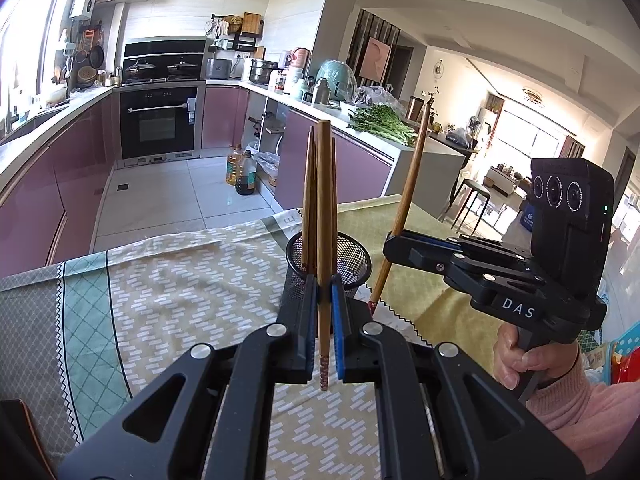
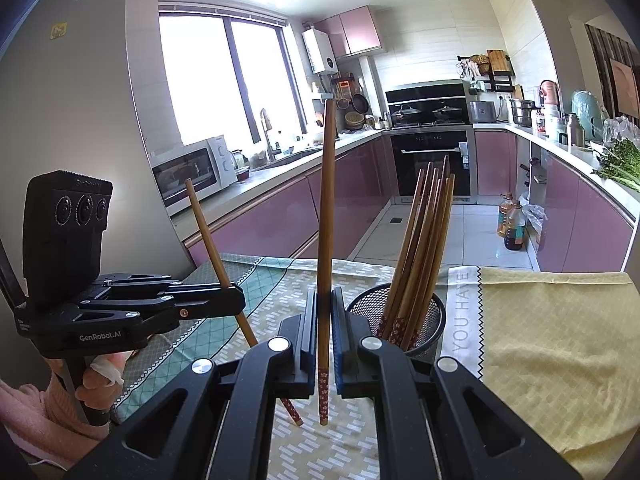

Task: Organize utensils
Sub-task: 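Hold both chopsticks upright and move them over the mesh cup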

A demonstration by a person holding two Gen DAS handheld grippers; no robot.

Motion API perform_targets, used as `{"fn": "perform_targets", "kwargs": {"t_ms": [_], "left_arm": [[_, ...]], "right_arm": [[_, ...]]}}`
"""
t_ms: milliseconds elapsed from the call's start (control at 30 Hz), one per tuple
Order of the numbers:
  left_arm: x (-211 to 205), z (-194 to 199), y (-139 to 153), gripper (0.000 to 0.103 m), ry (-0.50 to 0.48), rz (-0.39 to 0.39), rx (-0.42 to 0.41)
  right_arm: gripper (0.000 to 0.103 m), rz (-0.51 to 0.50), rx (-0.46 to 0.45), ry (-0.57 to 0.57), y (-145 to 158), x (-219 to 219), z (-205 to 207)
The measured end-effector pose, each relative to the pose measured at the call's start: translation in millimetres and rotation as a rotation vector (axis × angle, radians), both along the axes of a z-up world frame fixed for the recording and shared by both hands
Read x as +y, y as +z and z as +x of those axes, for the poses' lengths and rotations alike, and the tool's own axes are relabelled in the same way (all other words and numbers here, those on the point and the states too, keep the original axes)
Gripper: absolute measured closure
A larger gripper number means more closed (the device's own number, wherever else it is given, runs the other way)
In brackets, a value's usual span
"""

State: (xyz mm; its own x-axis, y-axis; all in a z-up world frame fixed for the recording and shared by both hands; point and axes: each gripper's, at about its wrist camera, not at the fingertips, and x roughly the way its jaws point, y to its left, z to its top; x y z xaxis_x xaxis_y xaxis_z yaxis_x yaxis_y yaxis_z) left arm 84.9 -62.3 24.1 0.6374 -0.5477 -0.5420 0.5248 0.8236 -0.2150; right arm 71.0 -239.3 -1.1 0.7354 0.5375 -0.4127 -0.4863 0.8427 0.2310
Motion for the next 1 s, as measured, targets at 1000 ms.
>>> {"fn": "perform_targets", "kwargs": {"t_ms": [1000], "left_arm": [[-9.7,2.1,13.1,0.095,-0.015,0.007,-0.023]], "right_arm": [[0.097,0.005,-0.010,-0.005,7.7,-1.5,8.4]]}}
